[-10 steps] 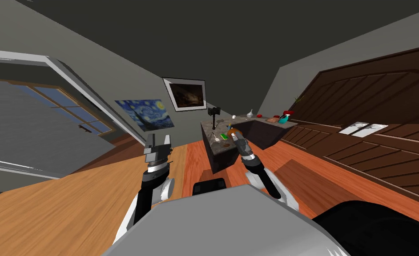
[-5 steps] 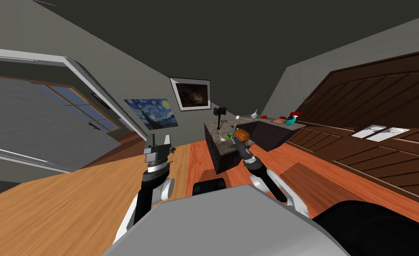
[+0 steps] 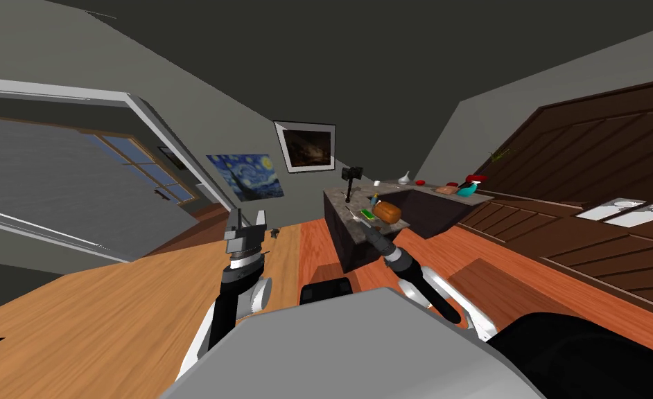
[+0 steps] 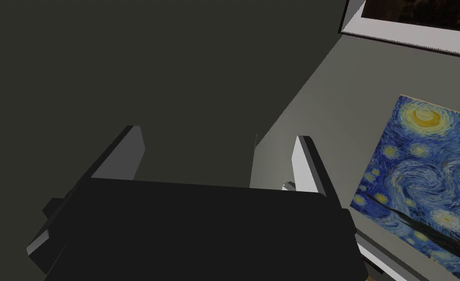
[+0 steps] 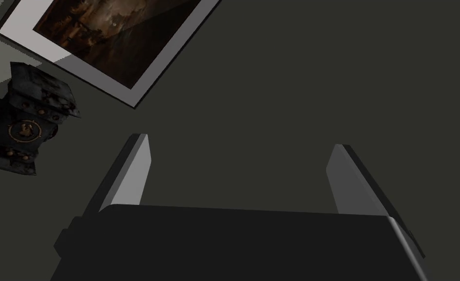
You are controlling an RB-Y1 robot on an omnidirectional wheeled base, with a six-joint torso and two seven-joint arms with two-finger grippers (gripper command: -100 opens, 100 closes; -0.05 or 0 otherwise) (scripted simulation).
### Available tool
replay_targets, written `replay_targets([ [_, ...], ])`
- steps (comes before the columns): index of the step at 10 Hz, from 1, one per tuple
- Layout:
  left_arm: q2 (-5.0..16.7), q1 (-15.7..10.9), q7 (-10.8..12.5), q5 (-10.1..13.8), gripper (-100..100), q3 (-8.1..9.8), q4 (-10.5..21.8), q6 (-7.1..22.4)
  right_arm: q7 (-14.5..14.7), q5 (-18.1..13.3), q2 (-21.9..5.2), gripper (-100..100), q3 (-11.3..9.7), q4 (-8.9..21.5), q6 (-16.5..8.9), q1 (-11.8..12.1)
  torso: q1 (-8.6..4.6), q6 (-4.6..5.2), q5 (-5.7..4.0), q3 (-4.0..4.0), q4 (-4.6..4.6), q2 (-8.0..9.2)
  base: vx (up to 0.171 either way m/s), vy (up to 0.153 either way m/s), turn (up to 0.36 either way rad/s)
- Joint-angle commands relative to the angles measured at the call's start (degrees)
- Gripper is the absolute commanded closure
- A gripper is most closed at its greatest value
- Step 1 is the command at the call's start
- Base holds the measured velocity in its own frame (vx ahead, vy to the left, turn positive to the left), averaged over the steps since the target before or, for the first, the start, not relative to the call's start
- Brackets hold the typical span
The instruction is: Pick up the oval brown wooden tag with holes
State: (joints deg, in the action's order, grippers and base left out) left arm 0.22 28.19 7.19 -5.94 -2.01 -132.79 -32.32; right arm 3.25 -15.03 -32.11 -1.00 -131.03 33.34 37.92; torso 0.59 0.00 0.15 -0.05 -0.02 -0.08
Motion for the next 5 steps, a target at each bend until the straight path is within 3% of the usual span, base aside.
replay_targets([
  [1, 0.0, 0.0, 0.0, 0.0, 0, 0.0, 0.0, 0.0, 0.63, -0.85, -2.19, -100, 0.06, 0.17, 0.08, 0.59, 0.0, 0.0, 0.0, 0.0, 0.0, 0.0, 0.047, 0.119, 0.026],
  [4, 0.01, 0.01, 0.0, 0.0, 0, 0.01, 0.0, 0.0, 2.87, -4.19, -7.44, -100, 1.09, 2.1, 1.31, 3.95, -0.17, 0.01, -0.02, -0.07, -0.02, -0.11, 0.071, 0.129, 0.051],
  [5, 0.0, 0.0, 0.0, 0.0, 0, 0.0, 0.0, 0.0, 2.87, -4.19, -8.93, -100, 1.09, 2.1, 1.31, 3.95, -0.17, 0.0, -0.03, -0.05, -0.02, -0.09, 0.038, 0.112, 0.016],
])
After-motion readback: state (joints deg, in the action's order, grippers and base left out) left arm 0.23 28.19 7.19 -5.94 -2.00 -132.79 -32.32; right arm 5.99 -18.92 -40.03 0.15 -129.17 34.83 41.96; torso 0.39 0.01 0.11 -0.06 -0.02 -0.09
